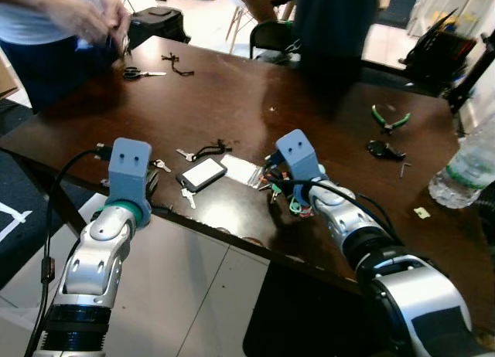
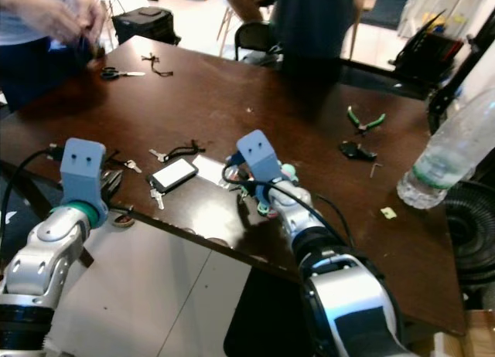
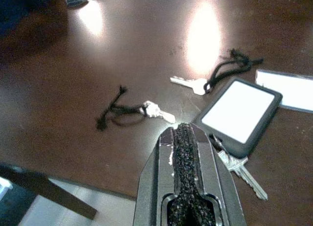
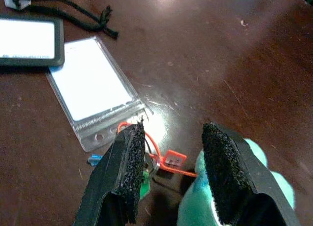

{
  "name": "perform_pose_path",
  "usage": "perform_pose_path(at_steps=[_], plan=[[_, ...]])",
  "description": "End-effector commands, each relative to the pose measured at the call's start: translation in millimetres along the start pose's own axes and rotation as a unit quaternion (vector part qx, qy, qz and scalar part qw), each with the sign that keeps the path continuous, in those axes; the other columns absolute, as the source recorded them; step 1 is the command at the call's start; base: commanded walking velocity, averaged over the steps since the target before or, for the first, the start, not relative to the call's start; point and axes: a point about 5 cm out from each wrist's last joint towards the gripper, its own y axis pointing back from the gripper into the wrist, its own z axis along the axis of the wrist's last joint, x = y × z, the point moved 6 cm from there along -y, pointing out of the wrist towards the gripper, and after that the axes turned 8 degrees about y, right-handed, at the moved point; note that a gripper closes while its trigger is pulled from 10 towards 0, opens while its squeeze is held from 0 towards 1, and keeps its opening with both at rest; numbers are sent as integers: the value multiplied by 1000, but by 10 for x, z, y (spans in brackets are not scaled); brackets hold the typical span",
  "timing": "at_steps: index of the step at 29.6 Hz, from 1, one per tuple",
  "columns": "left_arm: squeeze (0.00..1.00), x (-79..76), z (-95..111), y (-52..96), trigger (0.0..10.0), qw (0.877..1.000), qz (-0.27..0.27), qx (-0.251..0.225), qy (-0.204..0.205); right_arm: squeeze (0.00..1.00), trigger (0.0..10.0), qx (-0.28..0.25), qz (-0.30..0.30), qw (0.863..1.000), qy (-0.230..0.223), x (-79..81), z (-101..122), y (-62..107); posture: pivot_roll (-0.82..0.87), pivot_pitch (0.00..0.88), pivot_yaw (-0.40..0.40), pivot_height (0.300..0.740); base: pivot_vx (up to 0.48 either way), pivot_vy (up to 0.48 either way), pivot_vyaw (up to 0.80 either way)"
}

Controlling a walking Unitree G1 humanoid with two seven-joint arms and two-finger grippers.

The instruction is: Hang keys on a hook

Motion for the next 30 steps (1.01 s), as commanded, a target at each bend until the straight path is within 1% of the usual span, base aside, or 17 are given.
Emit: perform_pose_path(at_steps=[1, 2, 3, 4, 6, 10, 11, 15, 16, 17, 19, 24, 25, 27, 28, 29, 30], plan=[[0, -136, 125, -16, 10000, 999, -19, -23, -18, 0, 10000, -7, 5, 1000, -21, 81, -23, 5, 0, 101, 76, 740, 0, 0, 0], [0, -136, 125, -16, 10000, 999, -19, -23, -18, 0, 10000, -7, 5, 1000, -21, 81, -23, 5, 0, 101, 76, 740, 0, 0, 0], [0, -174, 194, -43, 10000, 999, -18, -33, -19, 0, 10000, -15, 12, 1000, -23, 143, 16, -6, -2, 109, 79, 740, 0, 0, 0], [0, -174, 194, -43, 10000, 999, -18, -33, -19, 0, 10000, -15, 12, 1000, -23, 143, 16, -6, -2, 109, 79, 740, 0, 0, 0], [0, -190, 232, -68, 10000, 999, -15, -31, -8, 0, 10000, -17, 22, 999, -20, 226, 22, -13, 2, 126, 78, 740, 0, 0, 0], [0, -196, 205, -83, 10000, 1000, -13, -22, -12, 0, 10000, -4, 21, 1000, -14, 242, -47, -8, 13, 149, 72, 740, 0, 0, 0], [0, -157, 187, -98, 10000, 1000, -5, -17, -16, 0, 10000, 3, 20, 1000, -8, 246, -74, -7, 13, 160, 67, 740, 0, 0, 0], [0, -104, 198, -110, 10000, 1000, 3, -15, -14, 0, 10000, 8, 24, 1000, -5, 252, -87, -9, 18, 172, 59, 740, 0, 0, 0], [0, -46, 224, -116, 10000, 1000, 11, -16, -13, 0, 10000, 12, 34, 999, -1, 279, -92, -11, 22, 170, 55, 740, 0, 0, 0], [0, -46, 224, -116, 10000, 1000, 11, -16, -13, 0, 10000, 12, 34, 999, -1, 279, -92, -11, 22, 170, 55, 740, 0, 0, 0], [0, 36, 255, -98, 10000, 1000, 21, -17, -11, 0, 10000, 19, 59, 998, 11, 352, -109, -11, 27, 170, 47, 740, 0, 0, 0], [0, 56, 240, -82, 10000, 999, 26, -15, -13, 0, 10000, 29, 63, 997, 20, 347, -136, -9, 26, 175, 40, 740, 0, 0, 0], [0, 47, 224, -78, 10000, 999, 27, -13, -12, 0, 4549, 30, 60, 998, 21, 325, -128, -12, 25, 175, 38, 740, 0, 0, 0], [0, 43, 220, -77, 10000, 999, 27, -13, -12, 0, 4549, 30, 60, 998, 22, 322, -125, -13, 25, 175, 38, 740, 0, 0, 0], [0, 36, 214, -75, 10000, 999, 27, -13, -12, 0, 314, 31, 60, 997, 25, 318, -127, -12, 25, 176, 37, 740, 0, 0, 0], [0, 32, 208, -74, 10000, 999, 27, -12, -13, 0, 0, 33, 59, 997, 36, 315, -138, -10, 23, 175, 37, 740, 0, 0, 0], [0, 32, 208, -74, 10000, 999, 27, -12, -13, 0, 0, 33, 59, 997, 36, 315, -138, -10, 23, 175, 37, 740, 0, 0, 0]])
